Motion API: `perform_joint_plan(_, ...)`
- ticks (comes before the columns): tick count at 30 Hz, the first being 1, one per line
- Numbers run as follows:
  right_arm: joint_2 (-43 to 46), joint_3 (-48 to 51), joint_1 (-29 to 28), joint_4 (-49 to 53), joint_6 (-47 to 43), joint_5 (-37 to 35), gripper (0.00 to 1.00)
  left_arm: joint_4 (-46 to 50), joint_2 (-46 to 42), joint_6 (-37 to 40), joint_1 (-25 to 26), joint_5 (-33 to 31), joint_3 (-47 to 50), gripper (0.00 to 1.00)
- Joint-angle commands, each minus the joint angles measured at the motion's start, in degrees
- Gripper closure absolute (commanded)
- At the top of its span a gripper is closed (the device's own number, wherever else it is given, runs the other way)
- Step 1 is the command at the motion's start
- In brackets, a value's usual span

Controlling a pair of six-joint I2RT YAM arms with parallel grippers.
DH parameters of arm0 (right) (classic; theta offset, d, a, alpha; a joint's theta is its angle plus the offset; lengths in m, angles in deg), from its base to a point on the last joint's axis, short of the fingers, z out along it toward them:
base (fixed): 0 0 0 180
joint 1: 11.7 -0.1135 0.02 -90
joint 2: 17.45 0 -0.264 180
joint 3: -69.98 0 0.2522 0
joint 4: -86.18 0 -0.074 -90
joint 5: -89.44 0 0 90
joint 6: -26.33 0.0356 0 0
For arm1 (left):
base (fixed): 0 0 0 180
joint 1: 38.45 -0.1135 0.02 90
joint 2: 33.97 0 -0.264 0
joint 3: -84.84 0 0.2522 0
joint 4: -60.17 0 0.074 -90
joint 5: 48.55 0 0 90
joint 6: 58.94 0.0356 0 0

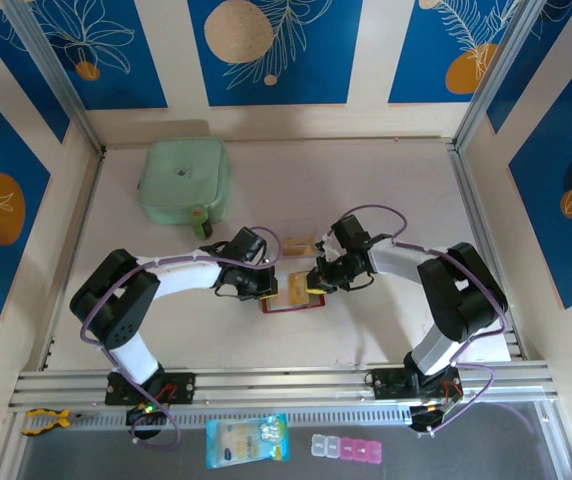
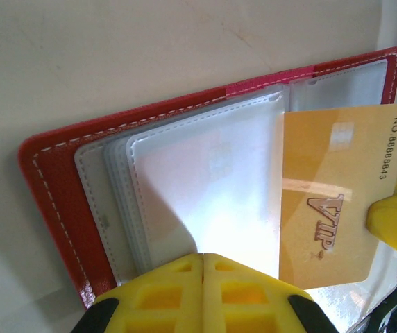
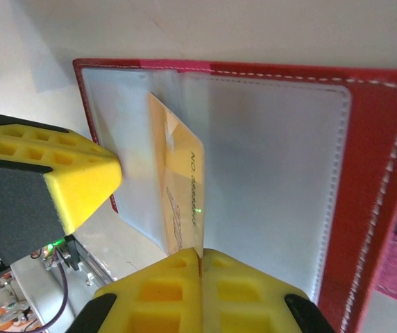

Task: Take the credit cards out of the card holder

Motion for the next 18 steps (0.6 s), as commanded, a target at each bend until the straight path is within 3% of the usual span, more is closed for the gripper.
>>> perform_joint_plan(1, 2.1, -2.0, 0.2, 6.5, -3.6, -3.7, 0.95, 3.9, 0.8, 1.5, -0.3, -1.4, -0.3, 0.95)
perform_joint_plan(18, 0.6, -5.3, -2.9, 8.6, -4.5, -6.2, 0.91, 3.8, 0.9, 1.7, -0.2, -1.2, -0.5, 0.95)
